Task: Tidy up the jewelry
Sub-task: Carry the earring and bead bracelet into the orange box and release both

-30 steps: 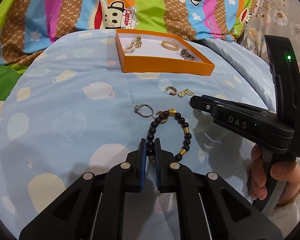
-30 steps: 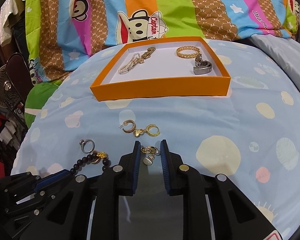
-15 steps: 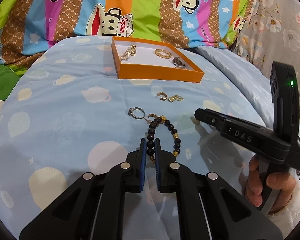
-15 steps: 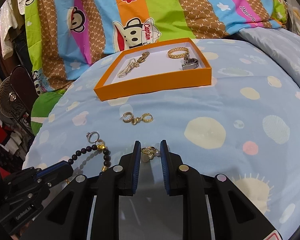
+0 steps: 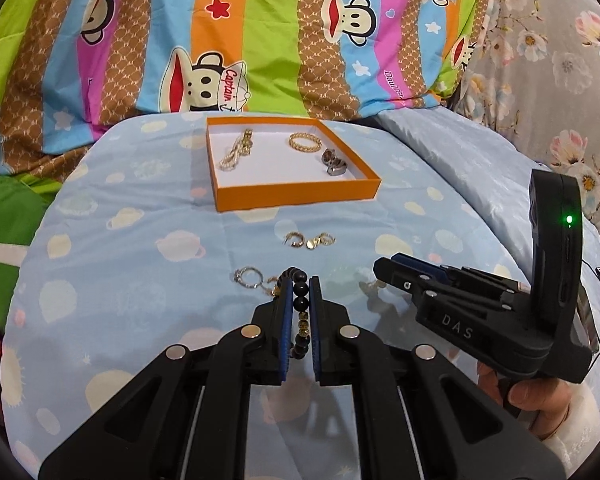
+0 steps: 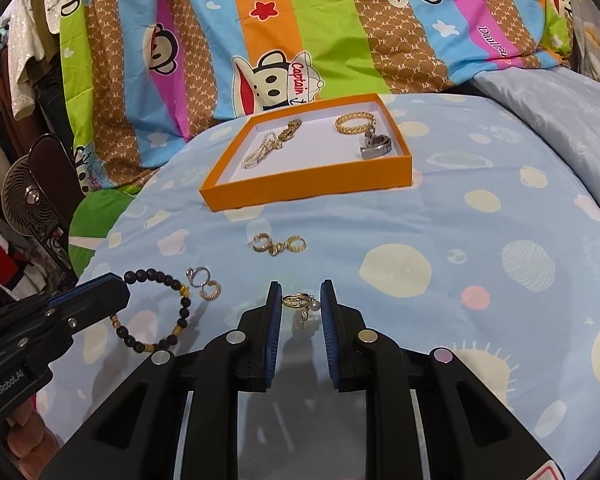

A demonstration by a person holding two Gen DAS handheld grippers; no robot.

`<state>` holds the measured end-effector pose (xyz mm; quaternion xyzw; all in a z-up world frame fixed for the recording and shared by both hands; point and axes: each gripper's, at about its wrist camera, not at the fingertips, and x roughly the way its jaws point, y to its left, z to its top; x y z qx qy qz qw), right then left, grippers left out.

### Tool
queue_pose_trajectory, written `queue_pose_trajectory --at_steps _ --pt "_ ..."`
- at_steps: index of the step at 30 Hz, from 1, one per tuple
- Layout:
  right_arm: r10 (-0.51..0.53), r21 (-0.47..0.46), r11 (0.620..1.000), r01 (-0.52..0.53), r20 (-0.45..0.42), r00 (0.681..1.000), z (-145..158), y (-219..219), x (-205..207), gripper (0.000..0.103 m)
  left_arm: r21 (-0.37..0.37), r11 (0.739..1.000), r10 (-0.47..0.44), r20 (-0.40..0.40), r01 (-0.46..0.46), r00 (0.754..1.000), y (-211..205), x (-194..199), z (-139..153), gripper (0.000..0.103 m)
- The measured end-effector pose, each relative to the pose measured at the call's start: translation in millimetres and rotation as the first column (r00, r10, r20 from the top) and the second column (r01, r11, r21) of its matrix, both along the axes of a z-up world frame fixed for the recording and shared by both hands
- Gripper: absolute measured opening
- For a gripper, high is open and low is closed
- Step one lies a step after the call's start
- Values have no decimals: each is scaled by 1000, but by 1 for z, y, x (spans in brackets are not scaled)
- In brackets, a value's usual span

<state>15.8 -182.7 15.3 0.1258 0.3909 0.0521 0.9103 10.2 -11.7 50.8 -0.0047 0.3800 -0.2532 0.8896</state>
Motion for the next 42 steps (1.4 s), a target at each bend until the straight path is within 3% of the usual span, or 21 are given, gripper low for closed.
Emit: queue_pose_trajectory --at_steps 15,25,32,42 --pt "18 -40 999 -15 89 996 39 -10 19 19 -7 1000 -10 94 10 995 -21 30 39 7" --pt "30 -84 996 -19 137 990 58 -15 59 19 -21 999 32 149 -29 988 -23 78 58 7" --pt "14 -58 998 -7 108 994 50 -23 104 19 -36 998 54 139 -49 989 -27 123 55 7" --pt "-4 -37 999 5 28 1000 15 -27 150 19 -60 995 83 45 -80 996 -33 172 24 7"
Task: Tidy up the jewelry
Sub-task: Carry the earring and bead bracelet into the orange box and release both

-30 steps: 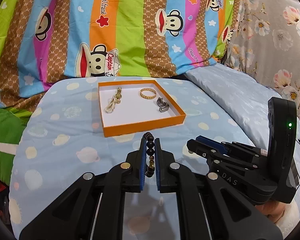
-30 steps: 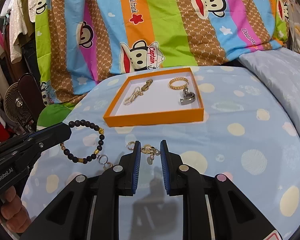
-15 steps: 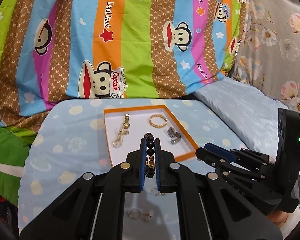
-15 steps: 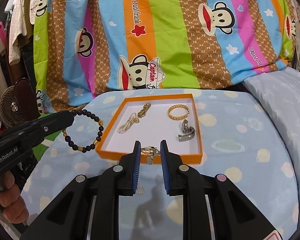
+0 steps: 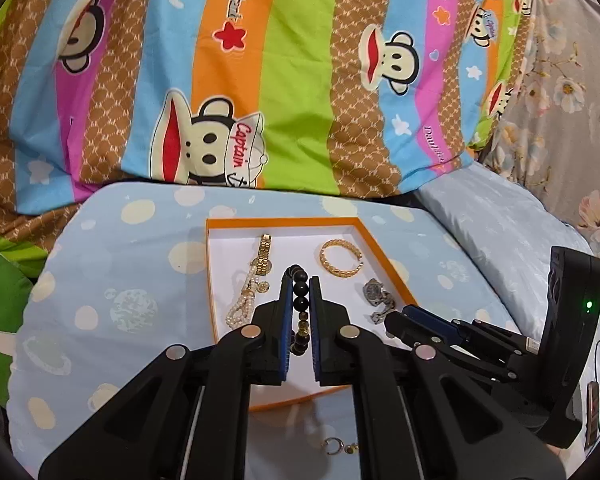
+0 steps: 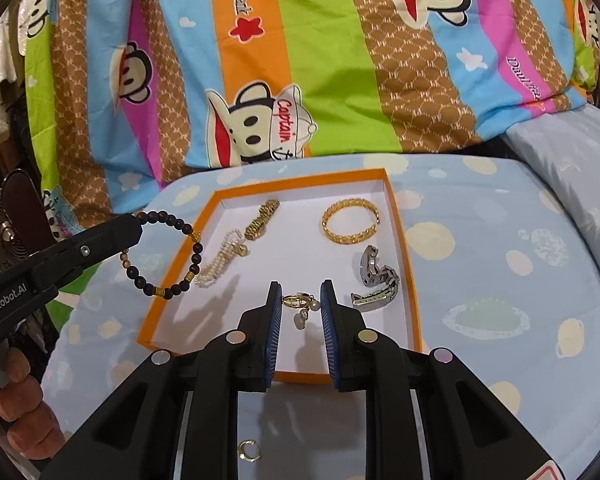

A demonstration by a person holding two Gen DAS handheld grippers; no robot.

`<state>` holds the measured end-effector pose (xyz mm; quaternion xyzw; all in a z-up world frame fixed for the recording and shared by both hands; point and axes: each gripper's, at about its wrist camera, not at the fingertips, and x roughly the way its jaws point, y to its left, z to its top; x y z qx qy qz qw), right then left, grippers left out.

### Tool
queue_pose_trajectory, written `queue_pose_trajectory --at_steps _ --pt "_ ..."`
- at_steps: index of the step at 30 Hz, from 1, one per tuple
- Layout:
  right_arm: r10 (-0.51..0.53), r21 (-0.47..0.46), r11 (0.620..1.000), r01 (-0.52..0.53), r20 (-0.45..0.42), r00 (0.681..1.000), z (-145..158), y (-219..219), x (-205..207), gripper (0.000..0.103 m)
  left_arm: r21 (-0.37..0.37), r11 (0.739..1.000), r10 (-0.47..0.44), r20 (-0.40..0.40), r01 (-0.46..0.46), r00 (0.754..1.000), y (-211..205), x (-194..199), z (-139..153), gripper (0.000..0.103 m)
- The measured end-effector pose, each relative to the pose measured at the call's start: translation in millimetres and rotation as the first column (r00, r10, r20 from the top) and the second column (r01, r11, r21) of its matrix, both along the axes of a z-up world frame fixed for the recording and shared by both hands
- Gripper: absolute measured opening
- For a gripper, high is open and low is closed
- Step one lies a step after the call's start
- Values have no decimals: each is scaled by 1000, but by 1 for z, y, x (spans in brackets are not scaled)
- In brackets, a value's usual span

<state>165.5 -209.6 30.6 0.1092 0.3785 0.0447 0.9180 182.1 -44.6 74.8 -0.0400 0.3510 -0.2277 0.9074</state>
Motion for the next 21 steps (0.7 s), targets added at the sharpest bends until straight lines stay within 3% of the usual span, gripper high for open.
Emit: queue_pose_trajectory --at_steps 10,12,14,21 --pt "-11 4 1000 11 -40 999 -22 -4 6 21 -22 1000 5 -67 -6 998 2 14 -30 8" --pt "-11 7 1000 12 -35 999 -21 -5 5 22 -46 999 10 -84 -13 996 6 17 -31 17" --pt "-15 10 1000 15 -23 1000 -17 -5 3 26 -78 996 30 -96 -38 995 14 18 -29 36" --pt "-37 34 999 36 44 998 7 -14 -28 36 -116 989 82 -92 -92 992 42 2 -15 39"
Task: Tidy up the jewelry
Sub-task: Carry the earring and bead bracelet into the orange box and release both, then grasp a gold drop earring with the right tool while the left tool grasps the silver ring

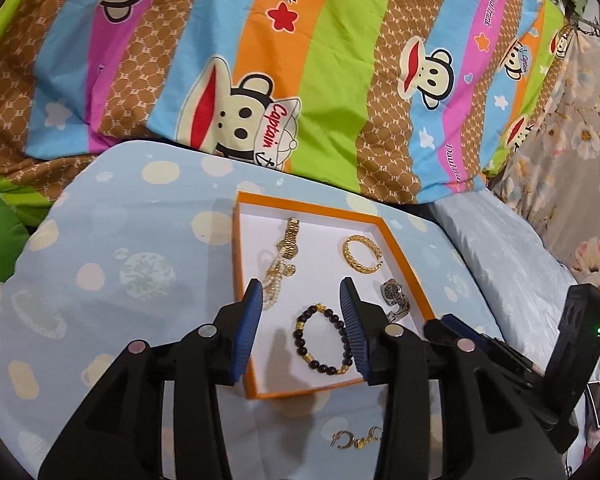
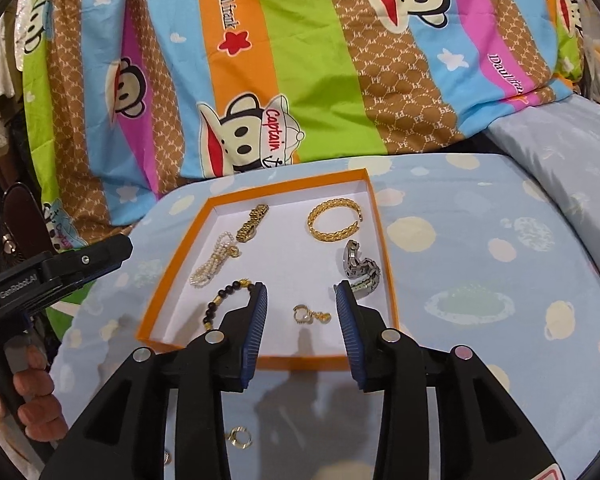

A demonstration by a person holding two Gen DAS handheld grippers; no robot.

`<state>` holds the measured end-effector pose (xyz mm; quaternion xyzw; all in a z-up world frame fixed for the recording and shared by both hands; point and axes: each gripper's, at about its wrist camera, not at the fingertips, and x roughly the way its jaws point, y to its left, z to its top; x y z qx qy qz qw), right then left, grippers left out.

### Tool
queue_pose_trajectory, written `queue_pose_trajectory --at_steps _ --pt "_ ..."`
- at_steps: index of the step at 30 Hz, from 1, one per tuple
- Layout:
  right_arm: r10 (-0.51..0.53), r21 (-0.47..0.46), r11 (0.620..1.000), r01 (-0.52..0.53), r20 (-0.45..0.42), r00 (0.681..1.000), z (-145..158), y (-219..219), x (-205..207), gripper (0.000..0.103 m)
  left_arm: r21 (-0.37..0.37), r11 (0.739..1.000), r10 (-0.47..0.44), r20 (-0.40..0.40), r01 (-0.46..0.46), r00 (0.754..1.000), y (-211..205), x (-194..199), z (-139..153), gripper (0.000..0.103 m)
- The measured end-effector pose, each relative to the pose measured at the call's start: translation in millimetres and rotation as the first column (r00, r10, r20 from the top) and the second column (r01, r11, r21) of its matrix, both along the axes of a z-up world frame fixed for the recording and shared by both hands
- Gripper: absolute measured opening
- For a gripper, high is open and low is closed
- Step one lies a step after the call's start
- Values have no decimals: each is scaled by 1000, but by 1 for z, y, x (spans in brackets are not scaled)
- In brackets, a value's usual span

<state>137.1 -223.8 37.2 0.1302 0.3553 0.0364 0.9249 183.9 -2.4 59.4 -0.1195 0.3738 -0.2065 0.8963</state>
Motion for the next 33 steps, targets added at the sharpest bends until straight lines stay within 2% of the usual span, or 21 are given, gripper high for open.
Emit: queue_pose_trajectory --at_steps 9,17,24,30,33 --pt "3 -4 1000 -3 -23 1000 -9 8 -68 38 31 999 15 -21 -14 1000 24 -55 -15 39" --pt "19 -11 1000 -20 -84 996 -33 26 -102 38 81 997 -11 -41 15 999 22 -101 -37 39" --pt "66 -37 997 -69 -90 994 -36 49 -101 38 91 996 -5 -78 12 997 23 -118 -56 39" --pt "92 -55 994 -97 -95 991 -37 65 -74 38 133 991 4 -57 3 998 27 -124 -62 39" --pt "89 -71 993 -97 -111 990 -40 70 -60 38 116 993 1 -65 6 998 31 -125 -63 39"
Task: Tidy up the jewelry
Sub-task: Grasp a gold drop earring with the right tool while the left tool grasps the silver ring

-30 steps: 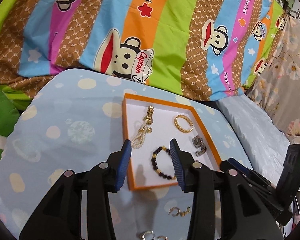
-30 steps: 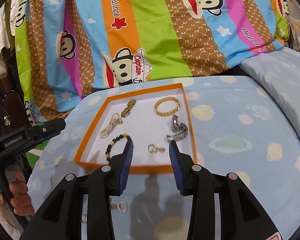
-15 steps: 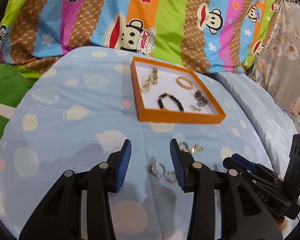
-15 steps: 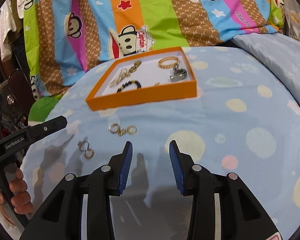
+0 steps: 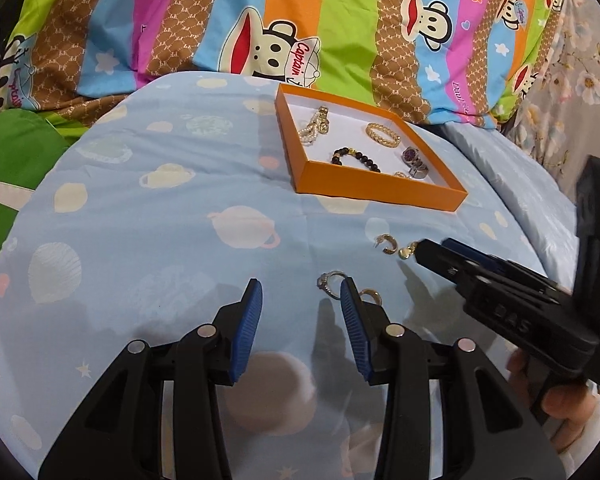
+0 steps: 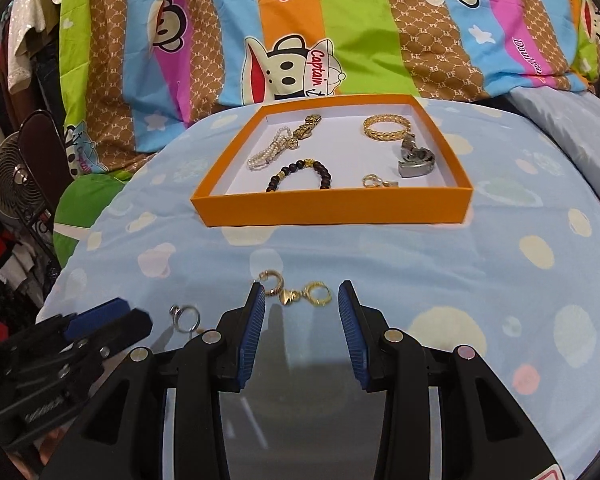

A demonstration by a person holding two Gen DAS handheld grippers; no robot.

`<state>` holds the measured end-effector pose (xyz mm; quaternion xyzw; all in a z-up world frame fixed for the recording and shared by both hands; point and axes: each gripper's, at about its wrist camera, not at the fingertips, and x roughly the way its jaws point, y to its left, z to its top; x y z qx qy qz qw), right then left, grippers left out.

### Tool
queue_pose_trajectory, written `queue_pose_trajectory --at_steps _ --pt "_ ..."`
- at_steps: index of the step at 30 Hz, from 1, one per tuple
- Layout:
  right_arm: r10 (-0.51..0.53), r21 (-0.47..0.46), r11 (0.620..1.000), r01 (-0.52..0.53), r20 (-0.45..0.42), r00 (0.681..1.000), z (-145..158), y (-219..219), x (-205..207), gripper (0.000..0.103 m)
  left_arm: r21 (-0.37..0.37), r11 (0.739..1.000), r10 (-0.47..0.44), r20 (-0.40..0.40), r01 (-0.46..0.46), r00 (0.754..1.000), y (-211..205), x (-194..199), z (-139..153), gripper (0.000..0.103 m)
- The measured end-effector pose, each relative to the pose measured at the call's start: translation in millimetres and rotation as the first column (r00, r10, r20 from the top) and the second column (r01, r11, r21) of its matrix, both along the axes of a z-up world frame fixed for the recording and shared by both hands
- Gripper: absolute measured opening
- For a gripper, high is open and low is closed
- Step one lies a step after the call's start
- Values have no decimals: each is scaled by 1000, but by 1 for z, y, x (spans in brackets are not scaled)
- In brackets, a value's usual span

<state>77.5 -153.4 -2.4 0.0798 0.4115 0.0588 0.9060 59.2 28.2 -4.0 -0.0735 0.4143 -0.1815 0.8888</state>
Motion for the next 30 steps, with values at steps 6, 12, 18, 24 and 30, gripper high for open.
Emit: queue_pose_trajectory --at_steps 6,12,18,24,30 --pt "-28 -18 999 28 -52 998 -7 0 13 30 -9 1000 3 -2 -3 1000 1 1 -1 40" --pt "-50 -5 999 50 -60 997 -9 -7 9 9 -18 1000 -13 0 13 1000 0 0 -1 48" --pt "-57 14 998 58 -61 997 -10 -13 4 5 4 1000 -31 5 31 999 -6 -2 -1 48" --pt "-65 20 998 66 -24 998 -4 -15 -5 15 -8 1000 -15 -13 15 1000 -3 2 -3 48" --pt "-43 -26 999 42 -26 999 -3 -6 4 30 -10 1000 -11 -19 11 1000 -2 2 -4 48"
